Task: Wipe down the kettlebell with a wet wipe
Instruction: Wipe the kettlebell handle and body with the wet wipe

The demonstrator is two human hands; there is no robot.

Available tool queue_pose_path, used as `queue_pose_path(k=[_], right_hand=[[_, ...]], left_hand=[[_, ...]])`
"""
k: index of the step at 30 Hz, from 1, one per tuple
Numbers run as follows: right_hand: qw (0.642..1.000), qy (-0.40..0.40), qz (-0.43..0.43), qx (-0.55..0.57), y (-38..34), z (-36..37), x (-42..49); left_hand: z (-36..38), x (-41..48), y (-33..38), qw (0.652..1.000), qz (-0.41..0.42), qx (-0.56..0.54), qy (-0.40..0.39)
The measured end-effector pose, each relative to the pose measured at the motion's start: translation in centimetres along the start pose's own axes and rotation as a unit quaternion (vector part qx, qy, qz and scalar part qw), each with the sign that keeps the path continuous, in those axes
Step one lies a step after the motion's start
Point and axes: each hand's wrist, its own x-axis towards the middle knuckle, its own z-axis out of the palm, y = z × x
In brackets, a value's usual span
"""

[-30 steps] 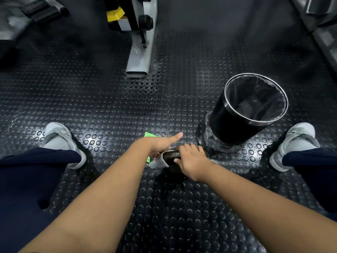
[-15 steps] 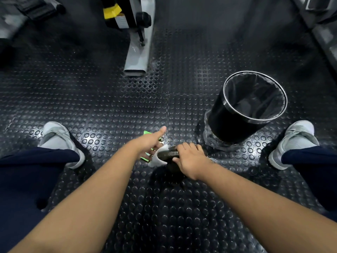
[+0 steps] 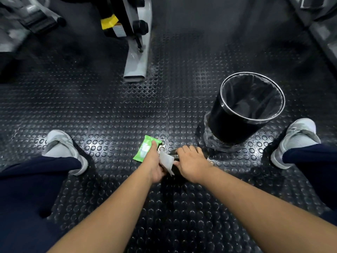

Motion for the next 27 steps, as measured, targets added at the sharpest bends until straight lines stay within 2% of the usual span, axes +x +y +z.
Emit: queue_pose_path(k=[3, 7, 14, 19, 23, 27], right_hand=[[1.0, -0.004, 0.002, 0.006, -0.1, -0.2, 0.0], [1.0, 0.0, -0.006, 0.008, 0.0, -0.3, -0.1], [1.0, 0.009, -0.005, 0.013, 0.1, 0.0, 0.1], [1.0, 0.018, -0.008, 0.011, 0.2, 0.3, 0.1], [1.0, 0.022, -0.006, 0.017, 0.2, 0.5, 0.0], [0.999, 0.037, 0.013, 0.031, 0.0, 0.8, 0.3]], left_hand=[[-0.3, -0.4, -0.7, 0.999, -0.03, 0.037, 0.0], [-0.7, -0.4, -2.0, 0.998, 0.0, 0.033, 0.061], [1.0, -0.8, -1.1, 0.993, -0.001, -0.118, -0.006], [0.8, -0.3, -1.6, 0.991, -0.007, -0.132, -0.005], [1.1, -0.3, -1.8, 0.98, -0.004, -0.198, -0.02], [1.3, -1.2, -0.6, 0.977, 0.02, -0.211, -0.031]])
